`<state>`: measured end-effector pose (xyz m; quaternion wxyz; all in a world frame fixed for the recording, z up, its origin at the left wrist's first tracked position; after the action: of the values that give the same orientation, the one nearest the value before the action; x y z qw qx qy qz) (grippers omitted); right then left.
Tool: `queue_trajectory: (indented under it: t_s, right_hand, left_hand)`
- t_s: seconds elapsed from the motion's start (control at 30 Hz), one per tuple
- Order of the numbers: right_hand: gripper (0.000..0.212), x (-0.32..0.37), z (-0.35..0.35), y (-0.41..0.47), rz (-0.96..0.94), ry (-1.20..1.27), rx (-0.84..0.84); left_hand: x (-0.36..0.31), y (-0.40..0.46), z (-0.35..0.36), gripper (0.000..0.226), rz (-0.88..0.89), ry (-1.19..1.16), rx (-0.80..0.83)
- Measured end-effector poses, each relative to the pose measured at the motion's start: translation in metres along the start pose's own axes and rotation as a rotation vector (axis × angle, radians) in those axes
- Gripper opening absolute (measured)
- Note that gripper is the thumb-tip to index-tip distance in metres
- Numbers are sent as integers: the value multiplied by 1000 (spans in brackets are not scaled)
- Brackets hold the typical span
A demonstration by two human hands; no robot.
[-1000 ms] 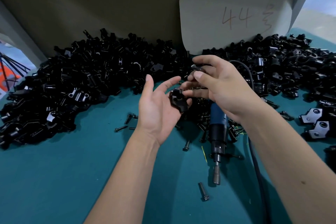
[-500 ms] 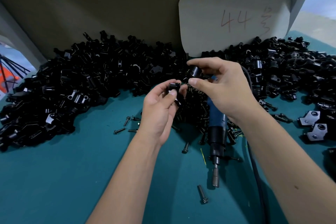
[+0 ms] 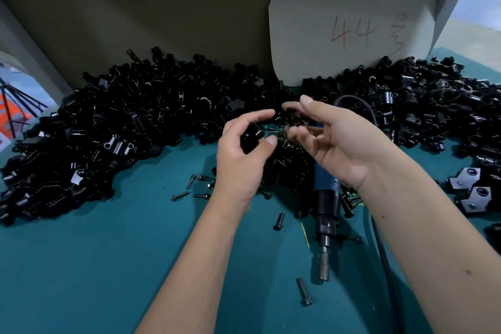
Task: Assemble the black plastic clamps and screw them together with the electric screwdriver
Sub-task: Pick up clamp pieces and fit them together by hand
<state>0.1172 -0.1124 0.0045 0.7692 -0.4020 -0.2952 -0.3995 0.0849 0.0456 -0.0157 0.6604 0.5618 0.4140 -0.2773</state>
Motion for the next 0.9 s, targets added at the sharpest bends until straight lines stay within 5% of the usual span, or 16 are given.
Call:
queue_trajectory:
  t_s: [0.1,0.3,0.5,0.73,0.9]
  right_hand:
    - [18,-2,4,-5,43,113,78]
    - [4,-4,10,-5,-28,-92,36]
    - [22,-2,9,-2,-138,-194,-46]
    - [35,3,8,-5,-371,-426,-311]
    - [48,2,7,-3,-405,-546,-329]
  left_hand:
    - [-2,2,-1,38,120,78,7]
    - [3,1,3,48,108,98,49]
    - [14,-5,10,37,-216,-326,60]
    - [7,-4,6,29,-147,-339,47]
    - [9,-3,3,38,-168,-436,-41]
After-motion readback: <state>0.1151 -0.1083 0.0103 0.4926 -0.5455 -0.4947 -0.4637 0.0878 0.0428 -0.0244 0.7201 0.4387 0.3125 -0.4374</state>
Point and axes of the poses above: each hand's wrist, its own y-axis towards the middle knuckle, its own z-axis out of the palm, x = y × z, the point moved 5 cm from there along y, towards the middle knuckle, and after that the axes turned 12 degrees about z, right-handed, at the moved point
